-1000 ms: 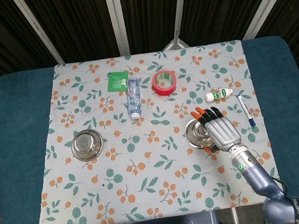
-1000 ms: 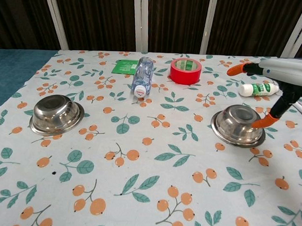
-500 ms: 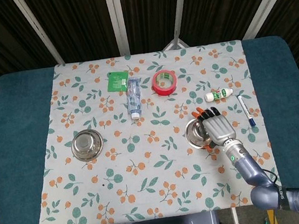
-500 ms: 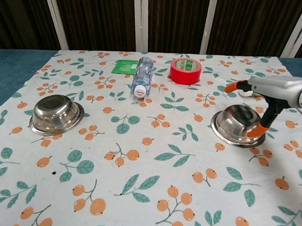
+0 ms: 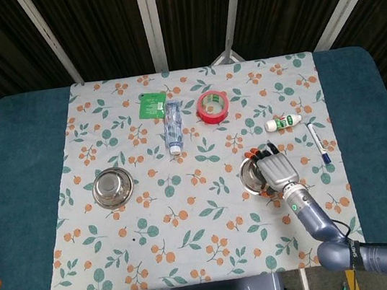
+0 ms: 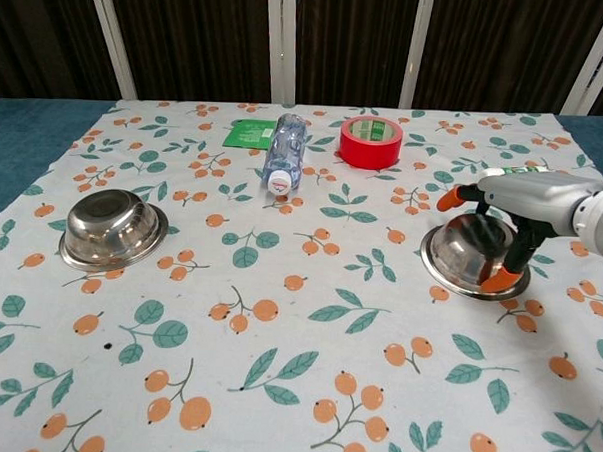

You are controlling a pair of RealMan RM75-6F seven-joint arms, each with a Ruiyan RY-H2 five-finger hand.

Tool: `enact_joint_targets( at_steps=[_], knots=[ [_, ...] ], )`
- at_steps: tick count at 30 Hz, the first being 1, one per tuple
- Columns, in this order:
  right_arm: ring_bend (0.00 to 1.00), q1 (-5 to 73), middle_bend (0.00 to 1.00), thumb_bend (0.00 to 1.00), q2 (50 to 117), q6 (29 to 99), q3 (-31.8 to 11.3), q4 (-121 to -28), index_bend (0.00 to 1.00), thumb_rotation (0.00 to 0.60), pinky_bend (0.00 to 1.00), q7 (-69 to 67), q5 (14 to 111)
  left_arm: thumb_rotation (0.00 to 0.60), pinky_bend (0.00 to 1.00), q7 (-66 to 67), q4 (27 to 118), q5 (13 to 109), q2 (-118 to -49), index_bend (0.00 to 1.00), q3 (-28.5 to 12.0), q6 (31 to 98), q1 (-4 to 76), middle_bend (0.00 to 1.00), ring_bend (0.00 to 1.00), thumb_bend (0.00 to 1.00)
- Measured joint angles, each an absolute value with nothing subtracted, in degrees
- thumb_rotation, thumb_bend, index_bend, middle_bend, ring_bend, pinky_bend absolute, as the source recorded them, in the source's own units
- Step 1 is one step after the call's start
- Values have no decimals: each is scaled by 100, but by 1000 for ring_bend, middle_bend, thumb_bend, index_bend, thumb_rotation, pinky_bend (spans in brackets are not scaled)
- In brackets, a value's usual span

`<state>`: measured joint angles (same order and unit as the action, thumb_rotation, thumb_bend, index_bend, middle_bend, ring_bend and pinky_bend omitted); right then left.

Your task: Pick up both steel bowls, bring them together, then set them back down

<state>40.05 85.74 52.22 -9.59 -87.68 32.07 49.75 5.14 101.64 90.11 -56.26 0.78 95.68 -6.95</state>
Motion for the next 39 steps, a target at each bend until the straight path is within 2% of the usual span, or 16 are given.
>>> enact_joint_targets(
  at_steps=[9, 13, 20, 25, 34, 39],
  knots=[
    [234, 4110, 161, 0, 8745, 5244, -883, -8490, 175, 600, 0, 3203, 4879, 600, 49, 522, 10163, 8957, -5634, 147, 50, 9570, -692, 0, 0, 0],
    [271, 4111, 186, 0, 8736, 5249, -839, -8428, 195, 600, 0, 3172, 4878, 600, 49, 575, 10169, 8953, -5653, 148, 54, 9537, -678, 0, 0, 0],
    [362, 4110, 318, 0, 8747, 5263, -761, -8369, 371, 600, 0, 3028, 5110, 600, 49, 617, 10198, 8977, -5673, 151, 58, 9546, -676, 0, 0, 0],
    [382, 4099, 333, 0, 8721, 5262, -723, -8416, 386, 600, 0, 2846, 5322, 600, 49, 592, 10187, 8980, -5672, 151, 53, 9553, -676, 0, 0, 0],
    [383, 4047, 334, 0, 8246, 5530, -832, -9155, 386, 600, 0, 2762, 5511, 600, 49, 579, 10442, 9322, -5473, 151, 81, 9506, -553, 0, 0, 0],
    [383, 3994, 334, 0, 7750, 5755, -934, -9790, 386, 600, 0, 2779, 5546, 600, 43, 811, 11065, 9147, -5093, 150, -60, 8915, -162, 0, 0, 0]
  ],
)
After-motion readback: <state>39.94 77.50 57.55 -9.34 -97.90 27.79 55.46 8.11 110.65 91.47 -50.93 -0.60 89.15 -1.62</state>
